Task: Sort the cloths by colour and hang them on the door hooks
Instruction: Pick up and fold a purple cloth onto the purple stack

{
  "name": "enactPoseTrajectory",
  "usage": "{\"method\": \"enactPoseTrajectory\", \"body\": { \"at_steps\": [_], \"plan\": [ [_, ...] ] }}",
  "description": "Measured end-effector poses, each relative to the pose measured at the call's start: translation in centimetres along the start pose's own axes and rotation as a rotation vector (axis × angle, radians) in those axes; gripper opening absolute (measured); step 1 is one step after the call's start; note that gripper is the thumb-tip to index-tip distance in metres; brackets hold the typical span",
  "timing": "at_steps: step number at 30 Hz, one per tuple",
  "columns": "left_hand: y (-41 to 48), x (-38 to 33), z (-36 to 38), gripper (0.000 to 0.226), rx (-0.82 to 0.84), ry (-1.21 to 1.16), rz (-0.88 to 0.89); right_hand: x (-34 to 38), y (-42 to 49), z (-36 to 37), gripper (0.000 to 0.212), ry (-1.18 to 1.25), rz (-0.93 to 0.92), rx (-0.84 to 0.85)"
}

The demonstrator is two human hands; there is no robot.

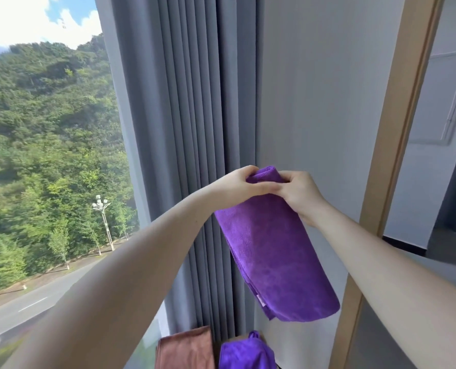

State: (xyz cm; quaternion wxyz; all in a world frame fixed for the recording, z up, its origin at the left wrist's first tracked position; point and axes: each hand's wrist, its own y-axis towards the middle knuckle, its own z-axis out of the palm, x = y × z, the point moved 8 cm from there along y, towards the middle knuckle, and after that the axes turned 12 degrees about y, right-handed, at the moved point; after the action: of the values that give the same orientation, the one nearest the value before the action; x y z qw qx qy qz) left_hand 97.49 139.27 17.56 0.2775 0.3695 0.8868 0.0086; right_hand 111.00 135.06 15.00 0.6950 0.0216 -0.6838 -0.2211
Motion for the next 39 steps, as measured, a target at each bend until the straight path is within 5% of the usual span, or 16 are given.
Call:
{"method": "enactPoseTrajectory", "body": {
  "at_steps": [8,23,39],
  "plan": [
    [1.8,-2.1,1.5,0.034,-0.117,0.185,0.096,-0.8,-1.3,-4.0,0.025,-0.003,-0.029,-0.054],
    [1.0,-6.1,0.9,0.034,-0.336,0.620,0.369,-9.9,-5.0,-4.1,0.030,0.077,0.320,0.169],
    [-0.2,-3.9,-2.3,0.032,-0.405,0.633,0.320,-21.5,-9.6,-2.2,0.025,0.027,0.542,0.195]
  ]
}}
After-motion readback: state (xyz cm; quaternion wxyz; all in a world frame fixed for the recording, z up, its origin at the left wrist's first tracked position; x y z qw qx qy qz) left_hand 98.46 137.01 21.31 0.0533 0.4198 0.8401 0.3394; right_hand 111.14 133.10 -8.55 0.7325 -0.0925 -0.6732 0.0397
